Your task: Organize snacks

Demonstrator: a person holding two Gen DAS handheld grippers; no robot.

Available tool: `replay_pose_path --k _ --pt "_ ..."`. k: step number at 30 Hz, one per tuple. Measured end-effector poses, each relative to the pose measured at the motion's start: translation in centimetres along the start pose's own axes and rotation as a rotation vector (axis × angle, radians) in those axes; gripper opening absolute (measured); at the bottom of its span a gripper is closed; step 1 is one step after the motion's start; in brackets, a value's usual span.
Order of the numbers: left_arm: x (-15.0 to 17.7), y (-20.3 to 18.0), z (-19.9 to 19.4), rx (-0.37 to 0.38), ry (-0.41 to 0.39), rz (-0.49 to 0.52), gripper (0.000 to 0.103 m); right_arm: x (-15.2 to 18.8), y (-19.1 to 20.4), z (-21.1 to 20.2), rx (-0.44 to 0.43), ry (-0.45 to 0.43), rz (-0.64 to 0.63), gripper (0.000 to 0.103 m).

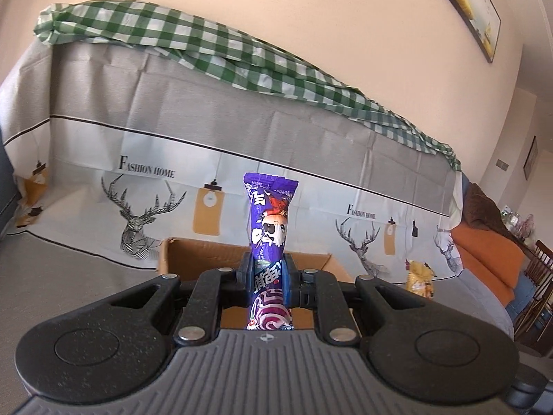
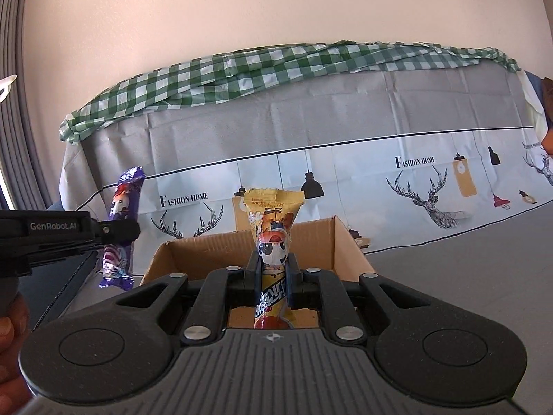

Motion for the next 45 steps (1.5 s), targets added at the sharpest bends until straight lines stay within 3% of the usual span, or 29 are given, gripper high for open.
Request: replay_pose_path --k 6,8,9,10,11,13,17,20,27,32,34,37,39,45 --pt "-0.1 -0.8 0.5 0.054 -0.002 0.009 0.017 0.2 0.8 0.6 -0.013 0.01 -0.004 0.013" --pt "-0.2 -1.0 0.4 0.077 0.004 0.009 0.025 0.3 1.2 0.9 -0.007 0.017 -0.012 0.017" --pt "-0.2 -1.0 0.3 0.083 0.002 0.009 0.045 0.4 1.3 1.1 0.001 0.025 -0.017 0.024" --pt "-0.3 -0.9 0.1 0.084 -0.007 0.007 0.06 0.6 1.4 1.2 0.013 0.035 -0.022 0.052" --pt "-0.4 -0.8 0.0 0.084 -0.016 0.007 0.063 0.6 1.4 1.3 0.03 0.035 -0.026 0.078" --pt "-0.7 -0.4 -0.3 0.083 -0.024 0.01 0.071 0.4 1.4 0.9 0.051 0.009 -0.034 0.09" --pt "-1.1 0.4 -1.2 0.075 -0.039 0.016 0.084 0.5 1.3 0.8 0.056 0.012 -0.046 0.096" --pt "-1.1 0.7 -2.3 0.047 -0.059 0.055 0.086 0.4 1.1 0.4 0.069 0.006 -0.056 0.102" --pt "-0.1 0.4 -5.9 -0.043 -0.123 0.172 0.089 -0.2 0.0 -1.6 0.079 -0.021 0.0 0.102" --pt "3.1 -0.9 -9.6 -0.085 -0.109 0.249 0.092 0.2 -0.4 -4.7 0.082 0.004 -0.004 0.102" --pt "5.4 -1.1 -11.2 -0.095 -0.086 0.238 0.095 1.3 -0.2 -6.4 0.067 0.015 -0.06 0.102" --pt "8.4 -1.1 -12.1 -0.113 0.057 0.149 0.102 2.9 -0.1 -8.7 0.051 0.02 -0.081 0.102" --pt "9.3 -1.2 -12.7 -0.137 0.108 0.088 0.102 4.5 -0.4 -9.8 0.043 0.038 -0.057 0.102" --pt "10.6 -1.3 -12.0 -0.176 0.167 0.154 0.103 5.4 0.6 -10.5 0.074 0.028 -0.083 0.102"
Point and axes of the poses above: each gripper's, at about its wrist camera, not at the fingertips, and z roughly the way its jaws point, y to its left, x to its underside, the point moved 4 cm from there along z, roughly the way its jaws point, and after that the axes turned 6 degrees about -y, right-handed, at the moved point
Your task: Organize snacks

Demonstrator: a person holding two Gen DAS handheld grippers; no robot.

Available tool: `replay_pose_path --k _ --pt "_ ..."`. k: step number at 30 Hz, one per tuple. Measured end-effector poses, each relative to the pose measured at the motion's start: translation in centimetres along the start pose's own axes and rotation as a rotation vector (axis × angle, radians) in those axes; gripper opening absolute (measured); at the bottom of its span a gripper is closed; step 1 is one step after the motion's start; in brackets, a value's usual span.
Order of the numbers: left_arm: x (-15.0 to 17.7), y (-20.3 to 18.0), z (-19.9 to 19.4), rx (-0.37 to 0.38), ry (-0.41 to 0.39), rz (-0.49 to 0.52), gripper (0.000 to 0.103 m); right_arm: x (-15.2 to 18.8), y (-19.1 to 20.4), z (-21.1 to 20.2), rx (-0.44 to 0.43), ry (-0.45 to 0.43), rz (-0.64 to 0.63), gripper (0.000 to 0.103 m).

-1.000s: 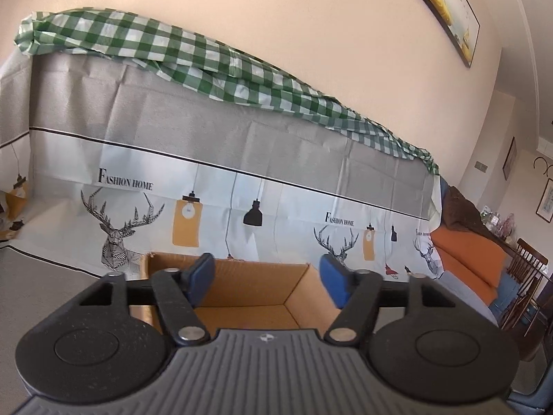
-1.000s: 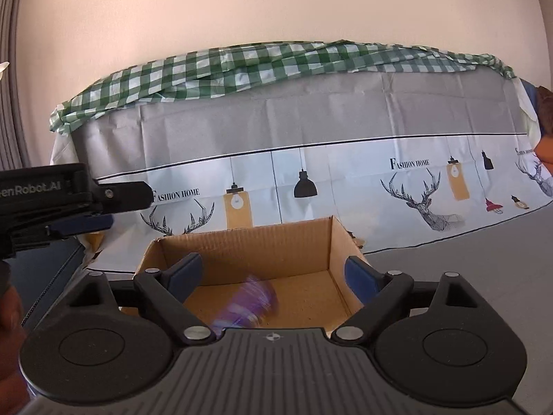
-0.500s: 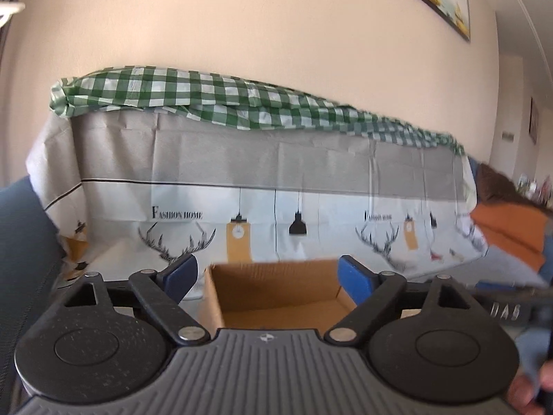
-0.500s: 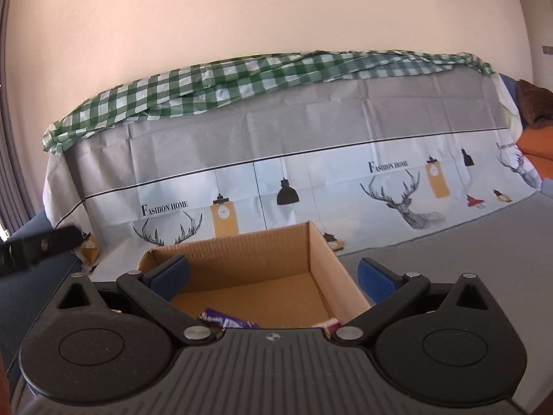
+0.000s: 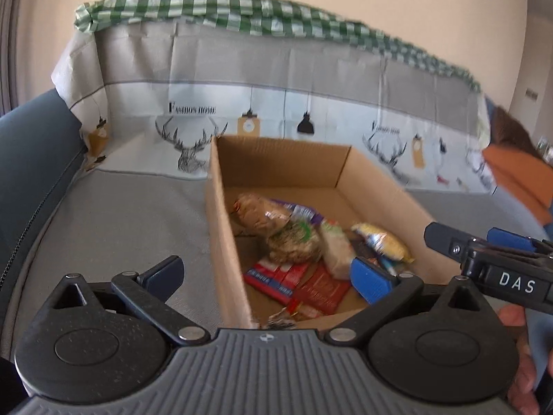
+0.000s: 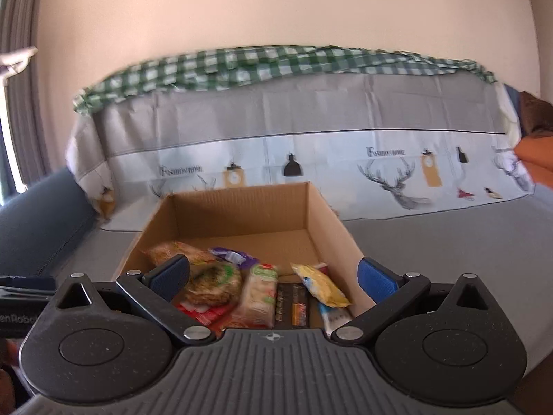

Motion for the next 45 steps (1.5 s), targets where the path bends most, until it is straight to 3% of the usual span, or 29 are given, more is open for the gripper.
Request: replay_pose_path --k 6,45 --pt "0.0 1.5 1.8 -0.034 0.057 -0.047 0.103 0.1 -0.3 1.1 0.011 0.039 0.031 0.102" --pt "0.1 0.2 3.0 -0.01 0.048 -0.004 0.103 0.5 0.9 2.1 0.005 0.05 -0.025 0.102"
Point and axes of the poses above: each gripper's, at about its wrist camera, not at the fingertips, and z roughly the way its jaws point, y to its left, x to its underside, the point moved 4 cm from there along z, roughly the way its jaws point, and after that the axes turned 6 degrees about -y, right-handed, at the moved point
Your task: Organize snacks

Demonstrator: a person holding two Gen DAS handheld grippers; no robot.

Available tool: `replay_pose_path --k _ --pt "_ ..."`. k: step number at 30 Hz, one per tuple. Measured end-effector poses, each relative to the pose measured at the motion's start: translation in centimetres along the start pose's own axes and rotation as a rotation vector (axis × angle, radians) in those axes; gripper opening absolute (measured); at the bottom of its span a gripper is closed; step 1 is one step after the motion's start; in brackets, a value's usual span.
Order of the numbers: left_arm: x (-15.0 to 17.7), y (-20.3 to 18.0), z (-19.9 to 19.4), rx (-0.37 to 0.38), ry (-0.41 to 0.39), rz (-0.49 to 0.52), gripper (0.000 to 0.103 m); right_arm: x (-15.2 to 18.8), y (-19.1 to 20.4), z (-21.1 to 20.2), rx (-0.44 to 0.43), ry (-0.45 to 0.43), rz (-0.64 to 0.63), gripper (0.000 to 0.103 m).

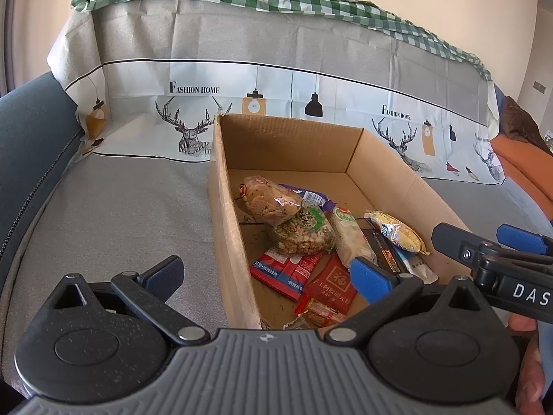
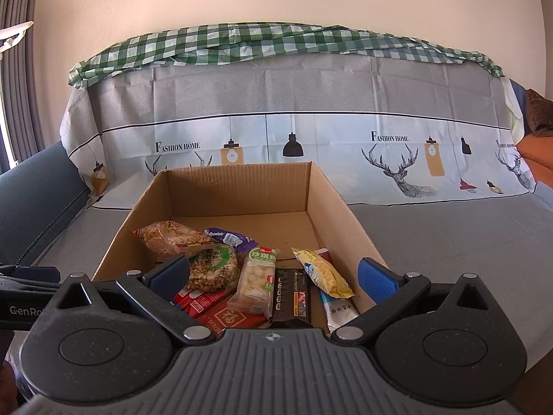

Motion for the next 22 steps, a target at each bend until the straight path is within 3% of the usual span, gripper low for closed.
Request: replay_pose_path --k 22 --pt "0.19 0.05 0.23 0.008 0.003 -0.017 0.103 0.05 0.12 0.01 0.001 -0.001 -0.003 0.102"
Point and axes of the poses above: each gripper's, at about its wrist camera, not at the fingertips, and z roughly the way its jaws point, y to its left, x to its underside, the point moved 4 cm from there along z, roughly the way its jaws point, and after that the axes turned 6 degrees about -y, right-handed, at the moved point
